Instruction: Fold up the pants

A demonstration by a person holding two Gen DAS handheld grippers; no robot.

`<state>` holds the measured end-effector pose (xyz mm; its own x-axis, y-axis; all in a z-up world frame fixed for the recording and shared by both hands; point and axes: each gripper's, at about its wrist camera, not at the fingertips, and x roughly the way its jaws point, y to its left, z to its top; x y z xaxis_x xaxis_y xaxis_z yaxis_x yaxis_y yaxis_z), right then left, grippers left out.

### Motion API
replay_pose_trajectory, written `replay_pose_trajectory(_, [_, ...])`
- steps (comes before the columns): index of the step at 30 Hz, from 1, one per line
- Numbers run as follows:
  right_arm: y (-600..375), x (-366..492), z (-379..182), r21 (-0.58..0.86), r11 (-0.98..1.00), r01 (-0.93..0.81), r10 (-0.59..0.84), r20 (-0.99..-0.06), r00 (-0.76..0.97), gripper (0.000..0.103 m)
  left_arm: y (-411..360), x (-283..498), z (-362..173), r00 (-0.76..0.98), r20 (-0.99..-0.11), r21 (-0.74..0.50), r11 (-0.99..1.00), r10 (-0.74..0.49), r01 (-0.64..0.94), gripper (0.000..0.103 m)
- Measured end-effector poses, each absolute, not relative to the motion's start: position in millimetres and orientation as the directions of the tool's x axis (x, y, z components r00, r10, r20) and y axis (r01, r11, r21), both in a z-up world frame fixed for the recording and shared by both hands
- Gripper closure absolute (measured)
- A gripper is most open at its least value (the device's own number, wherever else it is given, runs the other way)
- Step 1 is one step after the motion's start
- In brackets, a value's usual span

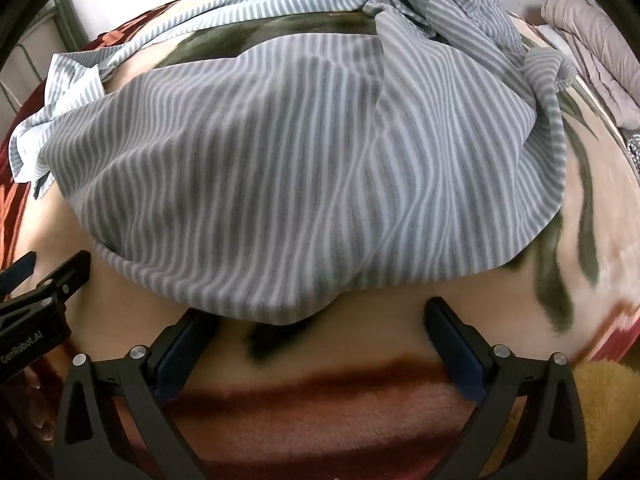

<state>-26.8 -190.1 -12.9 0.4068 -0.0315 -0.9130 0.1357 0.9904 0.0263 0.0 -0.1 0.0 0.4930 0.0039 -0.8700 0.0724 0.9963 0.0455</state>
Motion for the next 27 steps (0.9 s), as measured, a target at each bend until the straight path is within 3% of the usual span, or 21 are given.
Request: replay_pose_trajectory(27, [-190.1, -26.8, -12.9, 0.026, 0.990, 0.136, -0.032, -0.913, 0.406, 0.000, -0.7, -0.7, -2.8, 0.493, -0.870, 0.043, 0.996, 0.000, 0.077, 0.000])
